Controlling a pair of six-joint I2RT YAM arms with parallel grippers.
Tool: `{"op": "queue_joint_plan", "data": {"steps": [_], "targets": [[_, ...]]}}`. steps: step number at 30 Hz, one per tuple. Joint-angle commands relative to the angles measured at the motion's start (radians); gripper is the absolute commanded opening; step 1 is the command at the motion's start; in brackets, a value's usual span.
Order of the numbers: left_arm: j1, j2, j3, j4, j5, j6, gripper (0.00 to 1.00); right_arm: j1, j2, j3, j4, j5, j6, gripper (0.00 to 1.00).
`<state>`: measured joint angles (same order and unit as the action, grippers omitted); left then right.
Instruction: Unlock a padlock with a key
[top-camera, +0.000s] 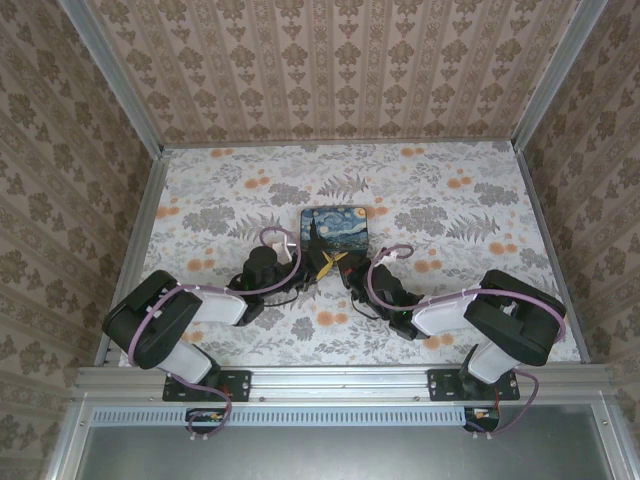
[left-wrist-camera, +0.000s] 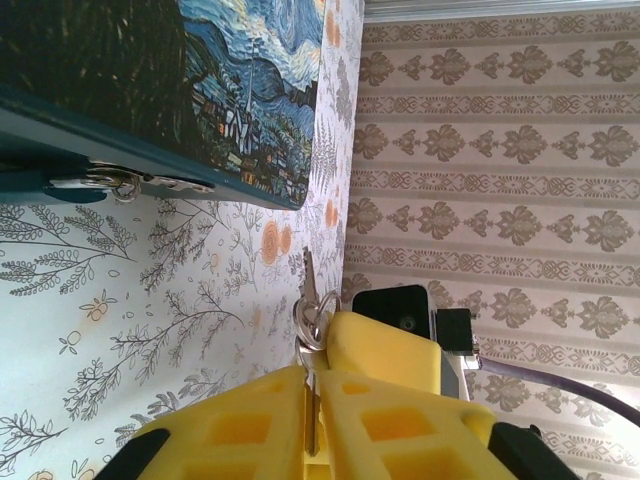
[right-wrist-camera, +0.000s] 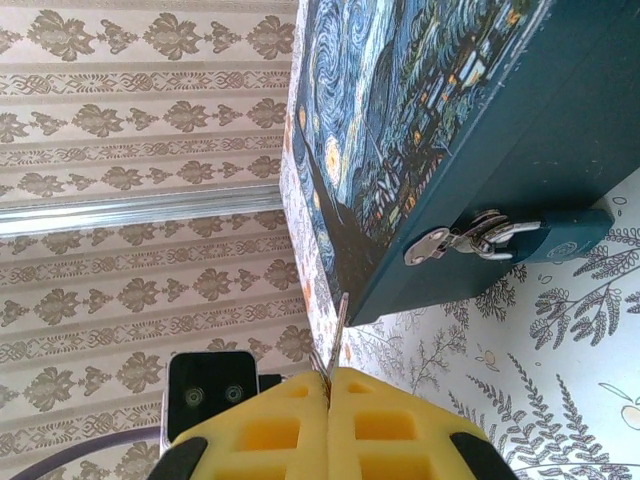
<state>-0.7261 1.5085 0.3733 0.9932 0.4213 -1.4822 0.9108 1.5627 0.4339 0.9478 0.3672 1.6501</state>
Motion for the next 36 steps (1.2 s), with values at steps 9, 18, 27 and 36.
{"op": "queue_joint_plan", "data": {"steps": [9, 18, 27, 36], "targets": [[0.003, 0.014, 0.0, 0.02, 0.013, 0.04, 0.0, -0.016, -0.027, -0.051, 0.048, 0.007, -0.022, 0.33], [0.059, -0.148, 0.107, -0.464, 0.154, 0.407, 0.0, -0.204, -0.472, -0.146, -0.39, -0.137, -0.26, 0.51], [0.113, -0.241, 0.296, -0.933, 0.212, 0.805, 0.0, -0.432, -0.61, -0.128, -0.484, -0.515, -0.555, 0.59], [0.137, -0.143, 0.367, -0.907, 0.359, 0.926, 0.0, -0.457, -0.317, 0.008, -0.169, -0.959, -0.664, 0.43]]}}
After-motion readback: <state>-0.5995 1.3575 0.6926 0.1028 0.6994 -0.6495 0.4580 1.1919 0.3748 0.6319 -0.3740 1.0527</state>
